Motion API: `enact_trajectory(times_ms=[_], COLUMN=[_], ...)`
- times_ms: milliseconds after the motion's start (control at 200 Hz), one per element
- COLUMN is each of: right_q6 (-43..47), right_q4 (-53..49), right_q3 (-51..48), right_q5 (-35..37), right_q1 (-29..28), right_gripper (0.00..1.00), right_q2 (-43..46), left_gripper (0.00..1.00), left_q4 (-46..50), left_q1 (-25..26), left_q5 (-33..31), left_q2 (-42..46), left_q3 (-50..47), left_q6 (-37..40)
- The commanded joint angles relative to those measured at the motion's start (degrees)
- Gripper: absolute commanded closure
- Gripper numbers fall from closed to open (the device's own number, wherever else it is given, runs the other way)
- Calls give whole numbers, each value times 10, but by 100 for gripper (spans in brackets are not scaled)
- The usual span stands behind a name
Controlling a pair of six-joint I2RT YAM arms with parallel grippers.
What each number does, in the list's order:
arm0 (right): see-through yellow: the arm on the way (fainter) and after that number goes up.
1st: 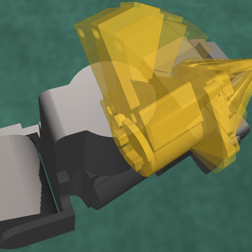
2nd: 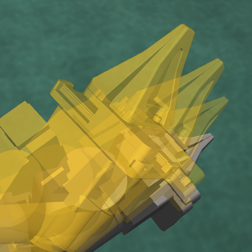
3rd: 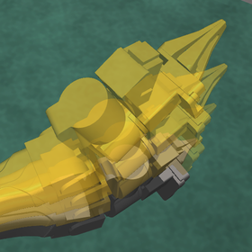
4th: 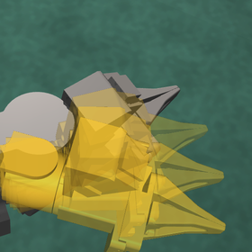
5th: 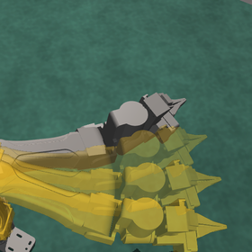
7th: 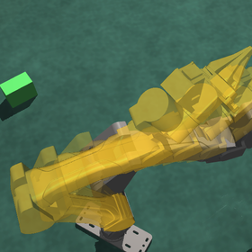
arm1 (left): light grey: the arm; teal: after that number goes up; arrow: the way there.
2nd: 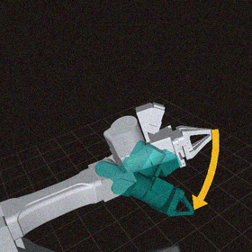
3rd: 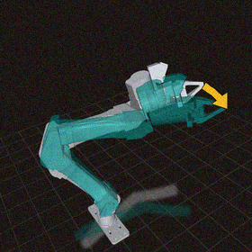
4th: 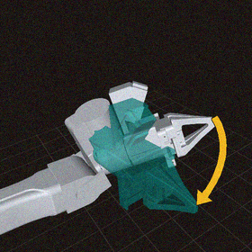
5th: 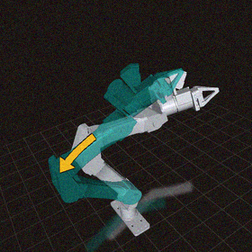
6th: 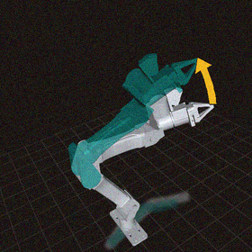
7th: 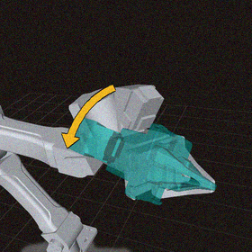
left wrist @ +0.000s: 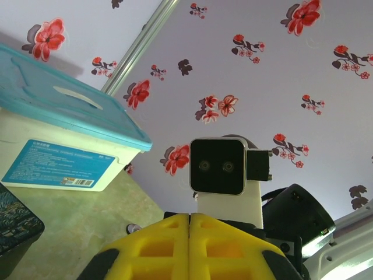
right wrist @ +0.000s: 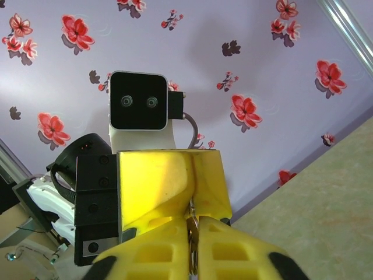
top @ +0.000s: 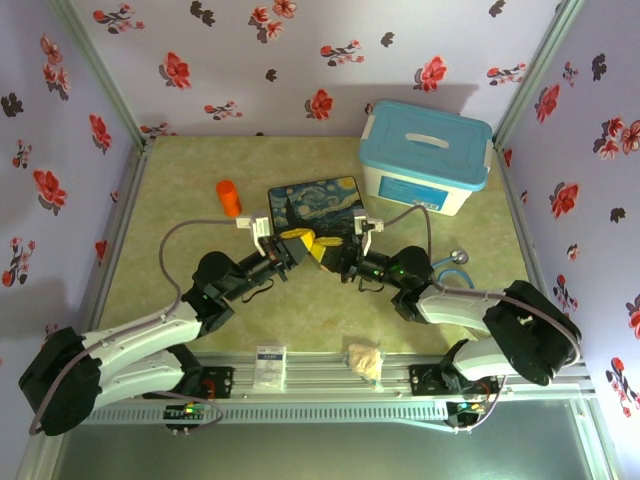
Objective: Unlock the padlock with the key
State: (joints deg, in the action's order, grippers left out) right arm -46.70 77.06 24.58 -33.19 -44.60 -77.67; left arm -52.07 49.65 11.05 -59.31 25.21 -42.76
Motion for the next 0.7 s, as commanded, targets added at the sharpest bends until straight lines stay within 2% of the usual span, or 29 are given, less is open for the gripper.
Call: enact_trajectory(times_ms=[0, 100, 155, 250, 355, 440, 500, 530, 565, 630, 695], right_q6=[3, 14, 29, 68, 104, 143, 172, 182, 191, 196, 194], right_q4=[22, -13, -72, -183, -292, -426, -526, -570, -608, -648, -659], right_q3=[-7, -17, -20, -20, -19, 0, 21, 29, 39, 44, 41], right_q5=[7, 21, 34, 56, 84, 124, 163, 179, 198, 216, 221], right_q1=[3, 6, 9, 10, 10, 11, 10, 11, 12, 17, 20], right_gripper=[98, 100, 100, 100, 100, 100, 100, 100, 100, 100, 100], right_q2=[10, 22, 40, 81, 126, 154, 162, 161, 160, 154, 152], left_gripper=[100, 88, 71, 62, 35, 28, 21, 15, 2, 0, 0], left_q4=[-34, -27, -2, 70, 176, 295, 357, 385, 412, 452, 442], left_q1=[2, 0, -4, -8, -10, -11, -13, -13, -13, -13, -13], left_q5=[1, -3, -10, -24, -68, -123, -136, -138, -138, -157, -158], left_q2=[-6, 2, 16, 50, 76, 75, 57, 46, 29, -1, -31], left_q3=[-6, -10, -7, 7, 29, 58, 79, 91, 103, 121, 118], left_q6=[3, 11, 20, 50, 77, 88, 102, 108, 113, 104, 97])
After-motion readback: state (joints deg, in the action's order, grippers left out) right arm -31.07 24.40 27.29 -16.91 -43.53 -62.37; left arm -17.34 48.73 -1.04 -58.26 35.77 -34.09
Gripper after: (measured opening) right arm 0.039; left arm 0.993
